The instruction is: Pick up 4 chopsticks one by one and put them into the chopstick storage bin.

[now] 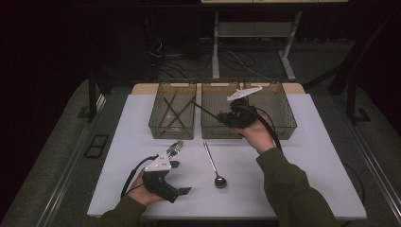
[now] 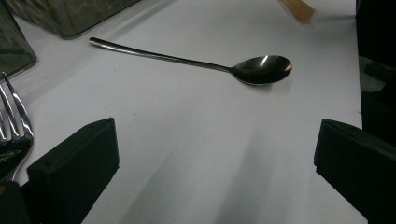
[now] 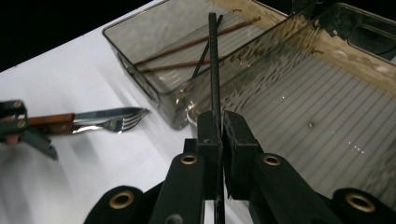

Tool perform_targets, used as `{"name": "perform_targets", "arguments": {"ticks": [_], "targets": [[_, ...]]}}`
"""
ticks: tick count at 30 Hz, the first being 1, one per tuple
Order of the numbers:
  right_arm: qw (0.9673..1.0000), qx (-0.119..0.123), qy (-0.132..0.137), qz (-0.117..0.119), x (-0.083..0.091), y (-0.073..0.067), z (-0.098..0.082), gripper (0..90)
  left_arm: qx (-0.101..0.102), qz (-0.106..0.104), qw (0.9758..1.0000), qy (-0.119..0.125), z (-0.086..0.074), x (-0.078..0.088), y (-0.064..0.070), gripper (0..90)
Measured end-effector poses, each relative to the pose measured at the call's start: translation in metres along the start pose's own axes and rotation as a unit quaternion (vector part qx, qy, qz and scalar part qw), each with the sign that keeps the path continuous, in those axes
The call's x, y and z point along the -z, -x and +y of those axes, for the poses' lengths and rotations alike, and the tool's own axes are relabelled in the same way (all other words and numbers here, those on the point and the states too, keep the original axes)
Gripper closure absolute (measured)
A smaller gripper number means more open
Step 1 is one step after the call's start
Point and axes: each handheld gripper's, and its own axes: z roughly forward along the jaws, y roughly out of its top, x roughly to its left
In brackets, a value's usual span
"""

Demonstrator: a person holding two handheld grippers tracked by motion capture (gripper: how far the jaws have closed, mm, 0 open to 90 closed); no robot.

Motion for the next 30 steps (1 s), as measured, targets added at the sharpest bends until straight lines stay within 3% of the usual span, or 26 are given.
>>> {"name": "perform_targets", "arguments": {"ticks": [20, 30], "targets": [[0.9995, -0.002, -0.022, -0.022, -0.059, -0.007, 0.055, 86.1, -0.007, -0.003, 1.0000, 0.005, 0.000, 0.002, -0.001, 0.0], [0.9991, -0.007, -0.036, -0.023, -0.101, -0.016, 0.075, 86.1, -0.005, -0.004, 1.0000, 0.007, 0.001, 0.002, -0.001, 0.0]]}}
